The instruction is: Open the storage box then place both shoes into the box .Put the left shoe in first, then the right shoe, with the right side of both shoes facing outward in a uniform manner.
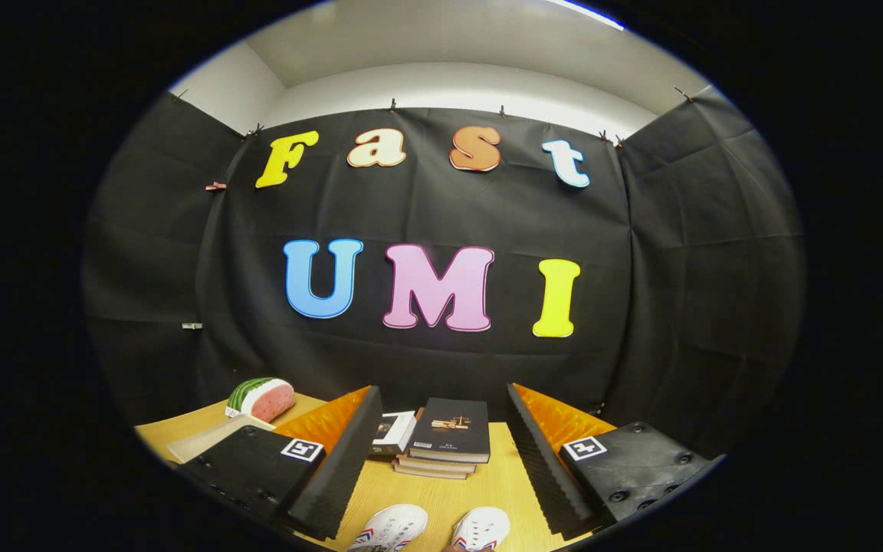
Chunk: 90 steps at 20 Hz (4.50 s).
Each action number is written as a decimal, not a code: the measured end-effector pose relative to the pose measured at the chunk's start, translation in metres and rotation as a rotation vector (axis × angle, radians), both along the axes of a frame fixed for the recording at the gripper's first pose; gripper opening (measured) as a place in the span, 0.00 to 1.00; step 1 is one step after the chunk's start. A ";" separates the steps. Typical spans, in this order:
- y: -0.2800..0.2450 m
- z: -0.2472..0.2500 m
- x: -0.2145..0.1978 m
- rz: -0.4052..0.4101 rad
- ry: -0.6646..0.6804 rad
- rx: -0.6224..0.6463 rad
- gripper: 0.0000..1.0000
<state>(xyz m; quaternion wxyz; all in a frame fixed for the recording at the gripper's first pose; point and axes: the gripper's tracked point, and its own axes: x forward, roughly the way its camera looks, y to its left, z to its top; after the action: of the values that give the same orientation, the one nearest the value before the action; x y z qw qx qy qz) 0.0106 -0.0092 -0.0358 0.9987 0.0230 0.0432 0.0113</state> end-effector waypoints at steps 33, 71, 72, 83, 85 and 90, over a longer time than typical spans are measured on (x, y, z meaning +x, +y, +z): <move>0.168 -0.175 -0.037 0.535 0.687 0.422 0.99; 0.229 -0.201 -0.065 0.457 1.124 0.830 0.05; 0.229 -0.196 -0.063 0.453 1.112 0.822 0.05; 0.306 -0.093 -0.046 0.579 0.994 0.824 0.05; 0.332 -0.075 -0.045 0.614 0.979 0.824 0.05; 0.410 -0.040 -0.052 0.667 0.941 0.826 0.05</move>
<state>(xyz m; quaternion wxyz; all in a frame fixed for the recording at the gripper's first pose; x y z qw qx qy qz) -0.0418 0.4009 -0.0762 0.7270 0.3879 0.4669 0.3208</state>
